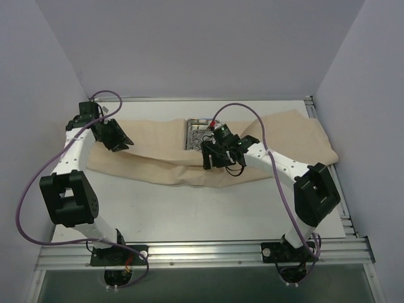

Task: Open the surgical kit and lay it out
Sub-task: Open the surgical kit at the center of the board.

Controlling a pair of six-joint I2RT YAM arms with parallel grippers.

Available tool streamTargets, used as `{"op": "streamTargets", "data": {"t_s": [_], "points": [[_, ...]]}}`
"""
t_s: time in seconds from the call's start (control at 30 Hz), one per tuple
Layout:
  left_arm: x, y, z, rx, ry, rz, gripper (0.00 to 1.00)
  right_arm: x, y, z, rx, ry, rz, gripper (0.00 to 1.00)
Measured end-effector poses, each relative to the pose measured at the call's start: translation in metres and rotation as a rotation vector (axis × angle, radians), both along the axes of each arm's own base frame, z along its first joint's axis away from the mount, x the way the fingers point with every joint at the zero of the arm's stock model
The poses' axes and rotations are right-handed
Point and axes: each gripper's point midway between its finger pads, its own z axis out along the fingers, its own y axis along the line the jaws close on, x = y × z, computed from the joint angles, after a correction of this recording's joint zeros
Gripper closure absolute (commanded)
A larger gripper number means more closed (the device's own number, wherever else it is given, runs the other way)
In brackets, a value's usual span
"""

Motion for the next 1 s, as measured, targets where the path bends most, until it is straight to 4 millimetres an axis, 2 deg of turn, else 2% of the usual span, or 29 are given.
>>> {"op": "streamTargets", "data": {"t_s": [0.1, 0.17, 0.23, 0.3, 0.4, 0.47, 0.57, 0.7, 0.87, 1.0], "points": [[-0.004, 0.000, -0.002, 0.003, 0.017, -0.002, 0.57, 0.003, -0.003, 0.006, -0.015, -0.006, 0.000, 0.08], [-0.005, 0.002, -0.003, 0.013, 0.024, -0.002, 0.55, 0.015, -0.004, 0.020, -0.009, -0.039, -0.017, 0.01], [-0.006, 0.003, -0.002, 0.023, 0.026, -0.004, 0.53, 0.034, -0.009, 0.038, 0.005, -0.090, -0.056, 0.00], [-0.004, 0.005, 0.001, 0.032, 0.024, -0.004, 0.53, 0.060, -0.024, 0.058, 0.018, -0.141, -0.131, 0.00], [0.002, 0.010, 0.003, 0.057, 0.027, 0.004, 0.53, 0.107, -0.061, 0.078, -0.006, -0.208, -0.297, 0.00], [0.005, 0.015, 0.000, 0.080, 0.045, 0.016, 0.48, 0.140, -0.084, 0.086, -0.039, -0.248, -0.409, 0.00], [0.002, 0.023, -0.007, 0.122, 0.080, 0.036, 0.43, 0.180, -0.109, 0.086, -0.097, -0.265, -0.527, 0.00], [-0.004, 0.028, -0.011, 0.146, 0.111, 0.047, 0.42, 0.219, -0.117, 0.068, -0.131, -0.252, -0.600, 0.00], [-0.019, 0.026, -0.032, 0.135, 0.181, 0.052, 0.41, 0.234, -0.130, 0.028, -0.167, -0.171, -0.664, 0.00], [-0.037, 0.024, -0.057, 0.093, 0.271, 0.068, 0.41, 0.242, -0.141, 0.011, -0.187, -0.124, -0.709, 0.00]]}}
